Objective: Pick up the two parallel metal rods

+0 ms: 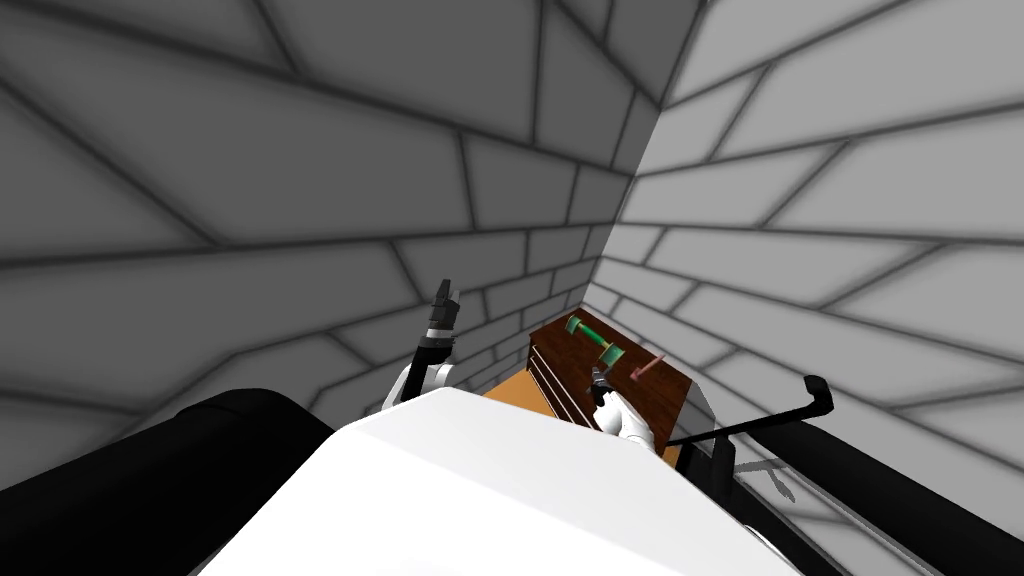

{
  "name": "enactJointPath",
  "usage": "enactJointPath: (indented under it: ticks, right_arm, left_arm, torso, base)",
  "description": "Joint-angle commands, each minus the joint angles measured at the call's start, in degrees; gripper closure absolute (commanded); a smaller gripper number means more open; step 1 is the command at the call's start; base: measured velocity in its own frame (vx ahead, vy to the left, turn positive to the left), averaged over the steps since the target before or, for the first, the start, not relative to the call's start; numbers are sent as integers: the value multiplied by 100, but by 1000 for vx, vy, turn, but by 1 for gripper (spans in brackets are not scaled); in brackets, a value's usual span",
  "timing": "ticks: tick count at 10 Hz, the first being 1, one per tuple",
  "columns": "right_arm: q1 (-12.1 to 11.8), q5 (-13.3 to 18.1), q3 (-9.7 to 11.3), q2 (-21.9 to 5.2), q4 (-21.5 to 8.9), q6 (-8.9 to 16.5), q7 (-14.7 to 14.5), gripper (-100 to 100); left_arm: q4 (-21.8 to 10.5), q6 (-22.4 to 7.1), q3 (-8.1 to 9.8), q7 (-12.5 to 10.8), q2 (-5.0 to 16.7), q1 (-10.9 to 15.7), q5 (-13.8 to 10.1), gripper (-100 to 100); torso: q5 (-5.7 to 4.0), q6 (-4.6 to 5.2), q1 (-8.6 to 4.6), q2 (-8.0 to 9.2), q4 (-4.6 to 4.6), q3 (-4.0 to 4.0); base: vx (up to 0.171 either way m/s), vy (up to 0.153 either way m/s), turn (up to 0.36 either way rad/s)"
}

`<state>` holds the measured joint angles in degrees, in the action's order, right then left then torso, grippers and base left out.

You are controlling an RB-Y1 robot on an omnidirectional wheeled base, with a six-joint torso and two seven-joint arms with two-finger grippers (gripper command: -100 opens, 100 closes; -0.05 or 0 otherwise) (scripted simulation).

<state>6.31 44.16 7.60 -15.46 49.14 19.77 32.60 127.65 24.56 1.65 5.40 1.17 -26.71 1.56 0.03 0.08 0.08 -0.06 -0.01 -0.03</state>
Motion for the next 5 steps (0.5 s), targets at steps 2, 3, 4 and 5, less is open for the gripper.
enactJointPath:
  ticks: [2,3,4,5]
  right_arm:
    - [34,133,3,-83,-353,110,13,-100]
    - [40,250,10,-128,-576,220,14,-100]
    - [40,250,10,-128,-678,220,14,-100]
    - [39,356,16,-168,-900,321,10,-100]
  left_arm:
    - [0,0,-1,0,0,1,0,0]
    - [0,0,0,0,0,0,0,0]
    - [0,0,-1,0,0,1,0,0]
    - [0,0,0,0,0,-1,0,0]
  torso:
    - [0,-4,2,-4,0,-2]
    - [0,-1,0,-7,-1,-4]
    - [0,-5,1,-12,-1,-6]
    - [0,2,-1,-7,-2,-4]
  base:
    - [44,14,166]
    - [56,16,260]
    - [45,5,100]
    - [43,13,207]
